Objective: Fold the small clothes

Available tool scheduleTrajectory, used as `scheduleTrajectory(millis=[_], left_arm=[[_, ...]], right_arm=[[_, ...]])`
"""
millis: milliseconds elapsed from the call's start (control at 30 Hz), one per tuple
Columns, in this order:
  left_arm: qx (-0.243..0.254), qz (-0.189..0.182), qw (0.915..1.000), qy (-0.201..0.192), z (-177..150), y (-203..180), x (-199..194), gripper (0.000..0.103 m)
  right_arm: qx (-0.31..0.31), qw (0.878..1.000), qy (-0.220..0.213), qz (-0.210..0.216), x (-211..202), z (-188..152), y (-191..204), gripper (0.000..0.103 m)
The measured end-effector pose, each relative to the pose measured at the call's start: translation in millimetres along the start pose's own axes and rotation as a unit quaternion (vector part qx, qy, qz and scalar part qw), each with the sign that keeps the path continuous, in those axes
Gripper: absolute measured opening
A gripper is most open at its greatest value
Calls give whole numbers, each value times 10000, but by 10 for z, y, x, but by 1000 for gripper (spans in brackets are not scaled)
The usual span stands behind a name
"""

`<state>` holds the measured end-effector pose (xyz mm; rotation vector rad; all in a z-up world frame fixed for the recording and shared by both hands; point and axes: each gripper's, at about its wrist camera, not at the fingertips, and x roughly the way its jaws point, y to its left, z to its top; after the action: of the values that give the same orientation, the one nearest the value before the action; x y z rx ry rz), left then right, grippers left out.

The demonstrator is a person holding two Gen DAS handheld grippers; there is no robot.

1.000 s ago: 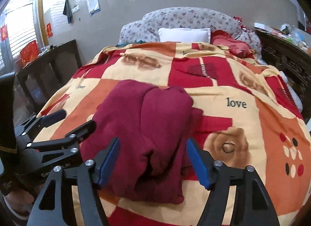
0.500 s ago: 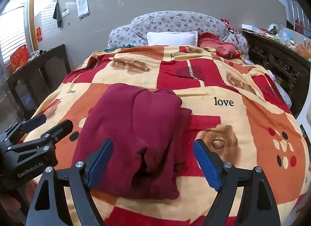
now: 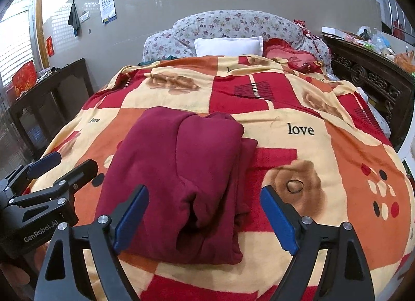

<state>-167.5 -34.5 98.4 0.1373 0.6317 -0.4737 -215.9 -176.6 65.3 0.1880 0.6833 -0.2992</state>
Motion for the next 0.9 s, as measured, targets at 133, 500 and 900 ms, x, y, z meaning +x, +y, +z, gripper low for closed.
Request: scheduleTrajectory(millis=[133,500,900], left_arm=[[3,-9,10000,11,-6,6,14,84],[27,-17,9999,95,-39,-16,58,84],[47,-31,9999,106,-40,-40,71,84]], right_arm=[[27,10000,37,0,26,-9,-9,91],[-6,9999,128,22,84,-30,14,92],[53,9998,179,19,105,-45,-6,92]])
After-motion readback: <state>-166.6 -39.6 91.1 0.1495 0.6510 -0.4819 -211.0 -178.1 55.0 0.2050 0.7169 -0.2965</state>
